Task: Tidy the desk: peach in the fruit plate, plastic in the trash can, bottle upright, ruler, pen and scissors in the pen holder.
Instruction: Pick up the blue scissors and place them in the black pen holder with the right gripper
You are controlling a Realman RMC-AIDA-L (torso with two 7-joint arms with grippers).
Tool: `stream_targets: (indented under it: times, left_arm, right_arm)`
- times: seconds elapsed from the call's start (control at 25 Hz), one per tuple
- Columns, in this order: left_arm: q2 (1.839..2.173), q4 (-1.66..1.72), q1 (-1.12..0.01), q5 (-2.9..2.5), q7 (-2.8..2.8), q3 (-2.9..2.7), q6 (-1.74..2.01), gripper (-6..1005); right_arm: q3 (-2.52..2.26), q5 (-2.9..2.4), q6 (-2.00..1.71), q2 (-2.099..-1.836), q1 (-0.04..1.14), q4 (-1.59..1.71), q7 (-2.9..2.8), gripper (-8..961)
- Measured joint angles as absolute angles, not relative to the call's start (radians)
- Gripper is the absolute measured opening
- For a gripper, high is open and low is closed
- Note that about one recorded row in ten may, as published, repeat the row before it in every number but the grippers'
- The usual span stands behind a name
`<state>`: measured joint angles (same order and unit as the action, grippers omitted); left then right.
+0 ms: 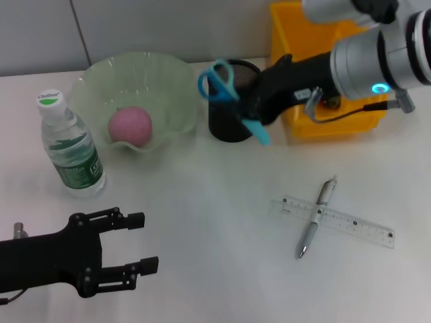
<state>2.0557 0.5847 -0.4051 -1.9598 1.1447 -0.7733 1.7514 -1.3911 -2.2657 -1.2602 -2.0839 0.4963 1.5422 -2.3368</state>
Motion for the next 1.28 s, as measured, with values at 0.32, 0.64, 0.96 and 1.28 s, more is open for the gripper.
stream_targets:
  times: [0.32, 0.64, 0.96, 1.28]
  left_arm:
    - [2.059, 0.572, -0.407, -1.961, 1.154, -0.774, 1.774, 781]
    - [2.060, 0.563, -0.427, -1.965, 1.152, -0.782, 1.777, 781]
    - [2.059, 0.560, -0.434, -1.965, 1.180, -0.782, 1.789, 781]
    - [2.060, 0.558, -0.435, -1.965, 1.205, -0.781, 1.788, 781]
  right_arm:
    - [-1.393, -2.075, -0.957, -2.083, 0.432, 1.439, -2.255, 244]
    - [-1.415, -1.658, -0.745, -2.085, 0.417, 1.258, -1.881, 245]
    - [-1.416, -1.189, -0.727, -2.083, 0.441, 1.031, -1.388, 245]
    - [-1.422, -0.896, -0.734, -2.088, 0.503, 0.809, -1.056, 245]
